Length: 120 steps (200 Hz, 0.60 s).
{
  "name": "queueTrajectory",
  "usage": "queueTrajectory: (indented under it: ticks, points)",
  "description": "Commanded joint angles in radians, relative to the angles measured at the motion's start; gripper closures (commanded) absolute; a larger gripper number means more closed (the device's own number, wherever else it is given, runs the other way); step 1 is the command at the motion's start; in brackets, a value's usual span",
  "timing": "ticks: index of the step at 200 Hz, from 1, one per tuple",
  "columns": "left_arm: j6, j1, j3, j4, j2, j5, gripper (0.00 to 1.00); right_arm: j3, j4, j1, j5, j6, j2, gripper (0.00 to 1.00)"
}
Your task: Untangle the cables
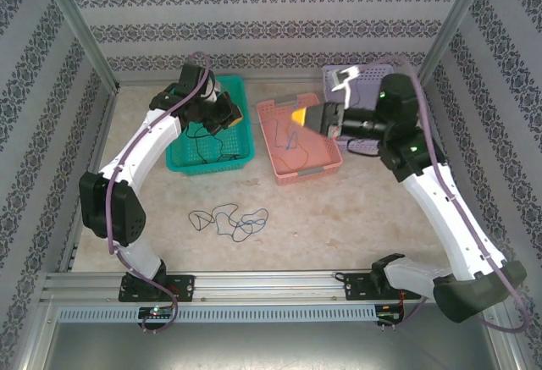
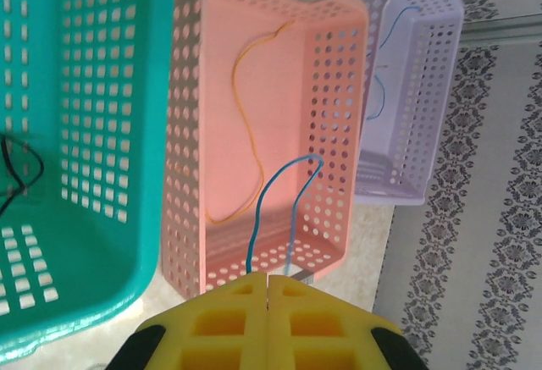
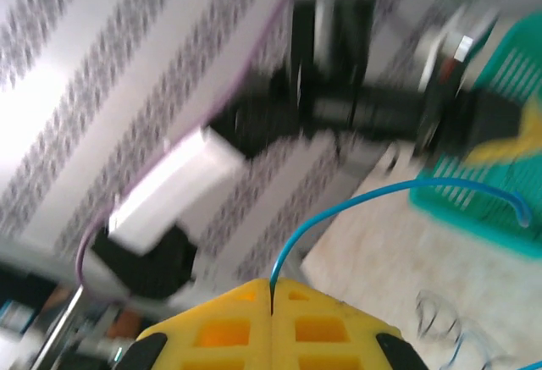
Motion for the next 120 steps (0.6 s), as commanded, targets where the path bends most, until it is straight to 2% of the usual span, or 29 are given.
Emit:
queueTrajectory:
  ticks: [1, 45, 65, 95, 120]
  points:
    - [-0.147, 0.0, -0.087, 0.09, -0.083, 0.042, 1.0, 0.07, 0.129, -0.092, 0.147, 0.033, 0.001, 1.0]
    - [-0.249, -0.02, -0.25, 0.098, -0.258, -0.006, 1.0, 0.237, 0.036, -0.188, 0.568, -0.162, 0.104, 1.0]
    - [-0.283, -0.037, -0.327, 0.095, -0.345, -0.028, 1.0, 0.279, 0.068, -0.213, 0.7, -0.208, 0.164, 1.0]
    - [-0.268, -0.076, -0.396, 0.014, -0.447, -0.082, 1.0, 0.381, 0.042, -0.246, 0.853, -0.251, 0.267, 1.0]
    - [-0.271, -0.096, -0.447, -0.005, -0.513, -0.096, 1.0, 0.465, -0.011, -0.293, 0.894, -0.237, 0.354, 1.0]
